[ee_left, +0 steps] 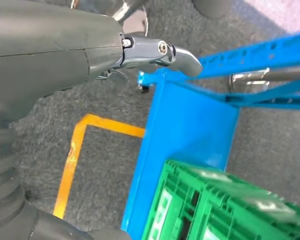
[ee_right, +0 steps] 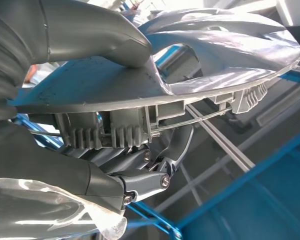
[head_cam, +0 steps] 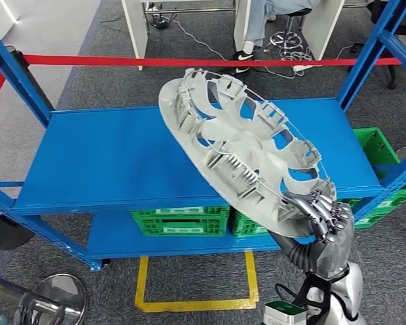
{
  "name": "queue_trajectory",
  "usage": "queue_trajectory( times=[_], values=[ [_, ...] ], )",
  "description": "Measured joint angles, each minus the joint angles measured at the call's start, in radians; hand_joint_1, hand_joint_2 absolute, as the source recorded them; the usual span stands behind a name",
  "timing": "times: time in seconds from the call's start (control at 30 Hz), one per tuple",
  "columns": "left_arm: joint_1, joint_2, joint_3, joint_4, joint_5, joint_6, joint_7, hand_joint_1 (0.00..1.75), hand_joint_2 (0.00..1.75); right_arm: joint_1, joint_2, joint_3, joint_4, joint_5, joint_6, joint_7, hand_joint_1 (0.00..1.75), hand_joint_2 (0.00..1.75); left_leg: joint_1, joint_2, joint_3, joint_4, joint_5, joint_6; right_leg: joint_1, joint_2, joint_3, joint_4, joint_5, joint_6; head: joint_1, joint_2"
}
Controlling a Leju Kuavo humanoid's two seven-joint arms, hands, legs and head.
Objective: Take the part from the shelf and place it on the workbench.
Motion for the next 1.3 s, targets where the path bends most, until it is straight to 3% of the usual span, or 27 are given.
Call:
queue_trajectory(
  times=[0.07, 0.13, 0.2, 0.23, 0.27, 0.3, 0.37, 0.43, 0.5, 0.57, 0.6, 0.67, 0.73, 0.77, 0.8, 0.87, 0.93, 0.97, 1.0, 1.07, 1.1, 1.13, 1.2, 1.23, 1.27, 1.3],
  values=[
    [-0.002, 0.003, -0.011, 0.002, 0.005, 0.007, 0.000, 0.00, 1.75, 0.008, 0.003, -0.008, -0.007, 0.002, 0.000, 0.000, 1.75, 1.75, 0.002, 0.001, -0.011, -0.007, 0.020, 0.014, -0.003, 0.001, -0.006, 0.000, -0.002, 0.012, -0.001, 0.000],
    [-0.008, 0.008, -0.030, 0.005, 0.017, 0.019, 0.002, 0.00, 1.75, 0.014, 0.003, -0.018, -0.015, 0.008, 0.000, 0.008, 1.75, 1.75, 0.005, 0.004, -0.030, -0.014, 0.045, 0.028, -0.003, 0.002, -0.031, 0.058, -0.070, 0.018, 0.002, 0.000],
    [-0.016, 0.018, -0.053, 0.012, 0.028, 0.032, 0.004, 0.00, 1.75, 0.015, 0.003, -0.028, -0.018, 0.012, 0.000, 0.018, 1.75, 1.75, 0.001, 0.006, -0.057, -0.012, 0.066, 0.037, -0.001, 0.003, -0.065, 0.183, -0.164, 0.021, 0.004, 0.000],
    [-0.019, 0.024, -0.067, 0.016, 0.034, 0.039, 0.007, 0.00, 1.75, 0.017, 0.003, -0.034, -0.019, 0.014, 0.000, 0.022, 1.75, 1.75, -0.002, 0.006, -0.072, -0.011, 0.076, 0.038, -0.001, 0.003, -0.074, 0.239, -0.187, 0.022, 0.004, 0.000],
    [-0.023, 0.031, -0.082, 0.020, 0.041, 0.047, 0.010, 0.00, 1.75, 0.020, 0.003, -0.041, -0.021, 0.014, 0.000, 0.025, 1.75, 1.75, -0.003, 0.007, -0.086, -0.009, 0.086, 0.038, 0.000, 0.003, -0.070, 0.269, -0.187, 0.022, 0.004, 0.000],
    [-0.028, 0.038, -0.098, 0.025, 0.049, 0.055, 0.014, 0.00, 1.75, 0.024, 0.003, -0.048, -0.024, 0.016, -0.001, 0.027, 1.75, 1.75, -0.005, 0.007, -0.100, -0.007, 0.095, 0.038, 0.001, 0.003, -0.049, 0.263, -0.167, 0.021, 0.004, 0.000],
    [-0.036, 0.053, -0.133, 0.034, 0.066, 0.073, 0.019, 0.00, 1.75, 0.032, 0.003, -0.062, -0.034, 0.020, -0.001, 0.027, 1.75, 1.75, -0.006, 0.006, -0.125, 0.002, 0.109, 0.034, 0.005, 0.003, 0.043, 0.152, -0.119, 0.013, 0.004, 0.000],
    [-0.044, 0.070, -0.170, 0.044, 0.083, 0.092, 0.021, 0.00, 1.75, 0.041, 0.003, -0.072, -0.048, 0.026, -0.001, 0.029, 1.75, 1.75, -0.009, 0.006, -0.143, 0.012, 0.120, 0.027, 0.009, 0.003, 0.138, 0.014, -0.115, 0.005, 0.003, 0.000],
    [-0.051, 0.086, -0.207, 0.054, 0.098, 0.108, 0.021, 0.00, 1.75, 0.051, 0.003, -0.080, -0.061, 0.031, -0.001, 0.034, 1.75, 1.75, -0.010, 0.006, -0.156, 0.017, 0.135, 0.017, 0.013, 0.003, 0.168, -0.042, -0.128, -0.001, 0.003, 0.000],
    [-0.056, 0.102, -0.233, 0.062, 0.106, 0.115, 0.021, 0.00, 1.75, 0.059, 0.003, -0.087, -0.068, 0.033, -0.001, 0.038, 1.75, 1.75, -0.010, 0.005, -0.166, 0.022, 0.136, 0.006, 0.008, 0.001, 0.154, -0.047, -0.117, -0.014, 0.003, 0.000],
    [-0.057, 0.108, -0.241, 0.066, 0.107, 0.117, 0.021, 0.00, 1.75, 0.061, 0.003, -0.089, -0.071, 0.033, -0.001, 0.040, 1.75, 1.75, -0.009, 0.005, -0.173, 0.037, 0.114, 0.000, 0.005, 0.000, 0.145, -0.049, -0.107, -0.023, 0.001, 0.000],
    [-0.058, 0.117, -0.254, 0.072, 0.109, 0.119, 0.021, 0.00, 1.75, 0.064, 0.003, -0.092, -0.075, 0.034, -0.002, 0.041, 1.75, 1.75, -0.001, 0.004, -0.198, 0.121, 0.024, -0.014, 0.002, -0.002, 0.125, -0.050, -0.086, -0.034, -0.001, 0.000],
    [-0.059, 0.124, -0.264, 0.078, 0.110, 0.120, 0.021, 0.00, 1.75, 0.067, 0.003, -0.093, -0.077, 0.035, -0.002, 0.041, 1.75, 1.75, 0.008, 0.004, -0.222, 0.247, -0.053, -0.025, 0.002, -0.003, 0.097, -0.048, -0.065, -0.035, -0.001, 0.000],
    [-0.060, 0.127, -0.268, 0.081, 0.110, 0.120, 0.021, 0.00, 1.75, 0.069, 0.003, -0.093, -0.077, 0.035, -0.002, 0.041, 1.75, 1.75, 0.012, 0.004, -0.223, 0.288, -0.059, -0.030, 0.002, -0.003, 0.082, -0.045, -0.055, -0.034, -0.001, 0.000],
    [-0.061, 0.130, -0.271, 0.083, 0.110, 0.120, 0.021, 0.00, 1.75, 0.071, 0.003, -0.094, -0.077, 0.035, -0.002, 0.041, 1.75, 1.75, 0.016, 0.004, -0.209, 0.298, -0.043, -0.033, 0.002, -0.003, 0.066, -0.040, -0.046, -0.031, -0.002, 0.000],
    [-0.063, 0.135, -0.276, 0.086, 0.110, 0.120, 0.021, 0.00, 1.75, 0.075, 0.003, -0.094, -0.078, 0.036, -0.002, 0.041, 1.75, 1.75, 0.021, 0.005, -0.135, 0.216, 0.013, -0.034, 0.001, -0.003, 0.035, -0.029, -0.030, -0.023, -0.002, 0.000],
    [-0.066, 0.138, -0.280, 0.088, 0.110, 0.120, 0.021, 0.00, 1.75, 0.077, 0.003, -0.095, -0.082, 0.037, -0.002, 0.041, 1.75, 1.75, 0.020, 0.003, -0.038, 0.072, 0.020, -0.028, 0.001, -0.003, 0.013, -0.018, -0.017, -0.011, -0.001, 0.000],
    [-0.068, 0.139, -0.282, 0.088, 0.111, 0.120, 0.021, 0.00, 1.75, 0.077, 0.003, -0.096, -0.084, 0.037, -0.002, 0.042, 1.75, 1.75, 0.017, 0.003, -0.010, 0.023, 0.011, -0.023, 0.002, -0.004, 0.007, -0.015, -0.009, -0.005, -0.001, 0.000],
    [-0.069, 0.140, -0.285, 0.089, 0.112, 0.120, 0.021, 0.00, 1.75, 0.077, 0.003, -0.097, -0.085, 0.037, -0.003, 0.042, 1.75, 1.75, 0.014, 0.002, 0.000, -0.002, 0.003, -0.017, 0.002, -0.005, 0.004, -0.015, 0.000, 0.003, 0.000, 0.000],
    [-0.068, 0.143, -0.291, 0.092, 0.117, 0.122, 0.022, 0.00, 1.75, 0.081, 0.003, -0.098, -0.088, 0.040, -0.003, 0.044, 1.75, 1.75, 0.012, 0.003, -0.011, -0.007, 0.014, -0.001, -0.002, -0.004, -0.002, -0.017, 0.010, 0.017, 0.000, 0.000],
    [-0.067, 0.144, -0.296, 0.093, 0.120, 0.124, 0.022, 0.00, 1.75, 0.087, 0.003, -0.099, -0.091, 0.043, -0.003, 0.045, 1.75, 1.75, 0.012, 0.005, -0.020, -0.007, 0.024, 0.008, -0.003, -0.003, -0.009, -0.007, -0.009, 0.021, 0.002, 0.000],
    [-0.067, 0.145, -0.301, 0.095, 0.122, 0.126, 0.023, 0.00, 1.75, 0.094, 0.003, -0.100, -0.094, 0.047, -0.003, 0.046, 1.75, 1.75, 0.012, 0.007, -0.030, -0.009, 0.036, 0.017, -0.004, -0.002, -0.021, 0.022, -0.047, 0.024, 0.003, 0.000],
    [-0.067, 0.150, -0.314, 0.101, 0.130, 0.132, 0.025, 0.00, 1.75, 0.110, 0.003, -0.101, -0.102, 0.051, -0.003, 0.047, 1.75, 1.75, 0.009, 0.009, -0.057, -0.008, 0.059, 0.029, -0.004, 0.000, -0.053, 0.135, -0.152, 0.025, 0.006, 0.000],
    [-0.067, 0.153, -0.321, 0.104, 0.135, 0.134, 0.026, 0.00, 1.75, 0.116, 0.003, -0.102, -0.105, 0.053, -0.003, 0.047, 1.75, 1.75, 0.005, 0.010, -0.072, -0.007, 0.071, 0.032, -0.003, 0.001, -0.064, 0.200, -0.189, 0.025, 0.006, 0.000],
    [-0.067, 0.155, -0.331, 0.108, 0.140, 0.135, 0.028, 0.00, 1.75, 0.123, 0.003, -0.104, -0.108, 0.054, -0.003, 0.049, 1.75, 1.75, 0.002, 0.010, -0.088, -0.006, 0.082, 0.033, -0.002, 0.001, -0.066, 0.248, -0.200, 0.024, 0.006, 0.000],
    [-0.067, 0.159, -0.341, 0.112, 0.145, 0.136, 0.031, 0.00, 1.75, 0.129, 0.003, -0.106, -0.110, 0.055, -0.003, 0.052, 1.75, 1.75, -0.002, 0.010, -0.104, -0.004, 0.093, 0.034, 0.000, 0.001, -0.055, 0.268, -0.188, 0.021, 0.006, 0.000]
  ],
)
